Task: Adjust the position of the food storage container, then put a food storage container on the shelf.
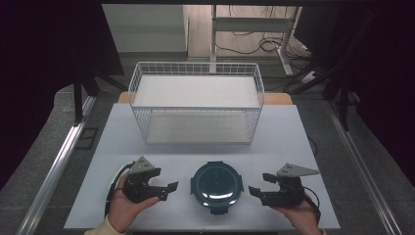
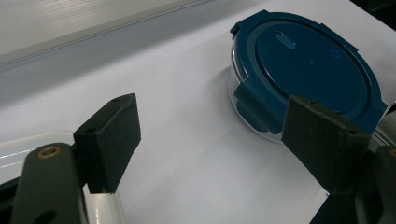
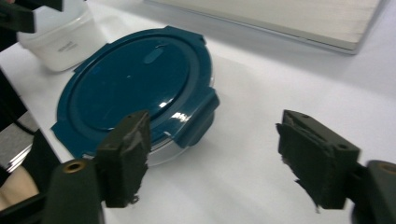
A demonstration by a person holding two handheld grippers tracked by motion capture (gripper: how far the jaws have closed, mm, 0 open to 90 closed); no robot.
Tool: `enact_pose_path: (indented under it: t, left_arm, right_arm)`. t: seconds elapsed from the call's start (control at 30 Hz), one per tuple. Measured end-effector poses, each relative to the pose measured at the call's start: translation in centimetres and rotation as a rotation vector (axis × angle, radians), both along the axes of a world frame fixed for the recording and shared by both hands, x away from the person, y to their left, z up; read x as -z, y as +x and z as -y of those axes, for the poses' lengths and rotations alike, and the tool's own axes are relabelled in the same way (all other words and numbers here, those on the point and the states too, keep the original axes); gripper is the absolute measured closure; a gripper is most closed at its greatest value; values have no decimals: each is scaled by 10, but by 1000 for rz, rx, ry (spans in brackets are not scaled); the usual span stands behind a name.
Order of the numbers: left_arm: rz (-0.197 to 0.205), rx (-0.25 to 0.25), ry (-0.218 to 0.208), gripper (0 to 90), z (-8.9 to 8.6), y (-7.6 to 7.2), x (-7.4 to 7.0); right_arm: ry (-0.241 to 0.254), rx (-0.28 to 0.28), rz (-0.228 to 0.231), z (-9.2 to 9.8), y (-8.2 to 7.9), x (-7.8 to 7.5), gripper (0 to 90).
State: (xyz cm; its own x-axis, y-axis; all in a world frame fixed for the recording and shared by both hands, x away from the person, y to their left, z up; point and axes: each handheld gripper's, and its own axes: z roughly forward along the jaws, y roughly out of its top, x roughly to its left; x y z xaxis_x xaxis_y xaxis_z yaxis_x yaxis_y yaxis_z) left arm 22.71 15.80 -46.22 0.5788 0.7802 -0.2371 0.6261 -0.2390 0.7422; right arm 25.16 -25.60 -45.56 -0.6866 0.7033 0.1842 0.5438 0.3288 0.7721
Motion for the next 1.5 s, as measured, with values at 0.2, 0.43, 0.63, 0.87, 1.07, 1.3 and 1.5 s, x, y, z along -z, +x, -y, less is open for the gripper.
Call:
enact_pose_path:
  t: [0.2, 0.43, 0.63, 0.87, 1.07, 1.3, 1.5]
  left_arm:
    - [12, 7, 14, 186, 5, -3, -2]
    - [5, 14, 10, 179, 8, -1, -1]
    - [-15, 10, -30, 166, 10, 0, -1]
    - [-60, 19, -110, 118, 20, 7, -6]
    - [-166, 49, -204, 113, 44, 15, 6]
    - [-239, 52, -219, 106, 60, 24, 23]
    - [-331, 36, -303, 115, 61, 34, 37]
  right_arm:
    - [-3, -5, 4, -2, 0, -1, 227]
    - [-8, -16, -6, -1, 0, 1, 226]
    - [27, -5, -26, -2, 0, -1, 198]
    - [93, -20, -98, -11, 8, 2, 168]
    - [136, -40, -173, -24, 20, 8, 141]
    - [150, -39, -227, -30, 29, 18, 130]
    - [177, -34, -283, -31, 35, 27, 129]
